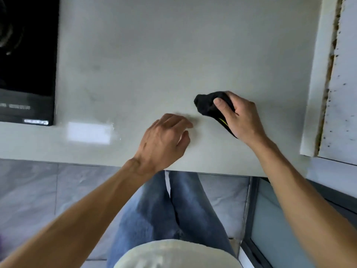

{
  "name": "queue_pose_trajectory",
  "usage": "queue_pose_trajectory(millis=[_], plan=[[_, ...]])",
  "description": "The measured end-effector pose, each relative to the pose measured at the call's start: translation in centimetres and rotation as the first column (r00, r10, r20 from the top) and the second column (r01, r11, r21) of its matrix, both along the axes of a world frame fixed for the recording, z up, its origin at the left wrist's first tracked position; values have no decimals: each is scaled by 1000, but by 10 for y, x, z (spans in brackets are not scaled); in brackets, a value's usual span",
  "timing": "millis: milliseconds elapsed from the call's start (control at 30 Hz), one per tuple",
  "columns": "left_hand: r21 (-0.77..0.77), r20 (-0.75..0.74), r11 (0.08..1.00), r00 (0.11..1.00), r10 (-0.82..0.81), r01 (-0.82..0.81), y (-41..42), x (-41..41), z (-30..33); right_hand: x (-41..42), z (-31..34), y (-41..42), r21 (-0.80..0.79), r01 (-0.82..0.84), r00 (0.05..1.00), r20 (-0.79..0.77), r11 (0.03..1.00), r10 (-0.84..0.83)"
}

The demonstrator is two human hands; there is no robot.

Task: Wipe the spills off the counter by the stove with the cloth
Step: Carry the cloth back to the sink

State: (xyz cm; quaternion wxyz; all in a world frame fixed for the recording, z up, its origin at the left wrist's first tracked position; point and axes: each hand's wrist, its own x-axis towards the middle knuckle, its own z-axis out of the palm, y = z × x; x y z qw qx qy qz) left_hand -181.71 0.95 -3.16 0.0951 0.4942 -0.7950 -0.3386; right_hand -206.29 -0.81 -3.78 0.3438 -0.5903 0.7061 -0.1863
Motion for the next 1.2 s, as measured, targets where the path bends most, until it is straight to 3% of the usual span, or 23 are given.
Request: queue_pose_trajectory(millis=[200, 367, 600, 733, 900, 1067, 1200], plan=[[192, 69, 972, 990, 127, -138, 45, 65, 16, 35, 11, 97, 292, -134, 991, 36, 947, 129], [302, 156, 914, 960, 232, -270, 89, 110, 21, 49, 17, 133, 393, -176, 983, 14, 903, 186], [428, 290, 759, 870, 400, -491, 143, 154, 17, 54, 21, 127, 511, -240, 960, -1, 826, 280], [473, 360, 555, 725, 587, -684, 191, 174, 5, 64, 18, 107, 524, -330, 911, -39, 785, 410], [495, 414, 237, 466, 782, -836, 281, 180, -15, 99, 19, 92, 553, -490, 793, -37, 674, 608], [549, 488, -92, 229, 842, -831, 382, 161, -24, 171, 23, 87, 547, -674, 605, 22, 497, 796], [596, 534, -264, 129, 836, -758, 452, 141, -18, 247, 25, 92, 526, -755, 488, 56, 390, 871]])
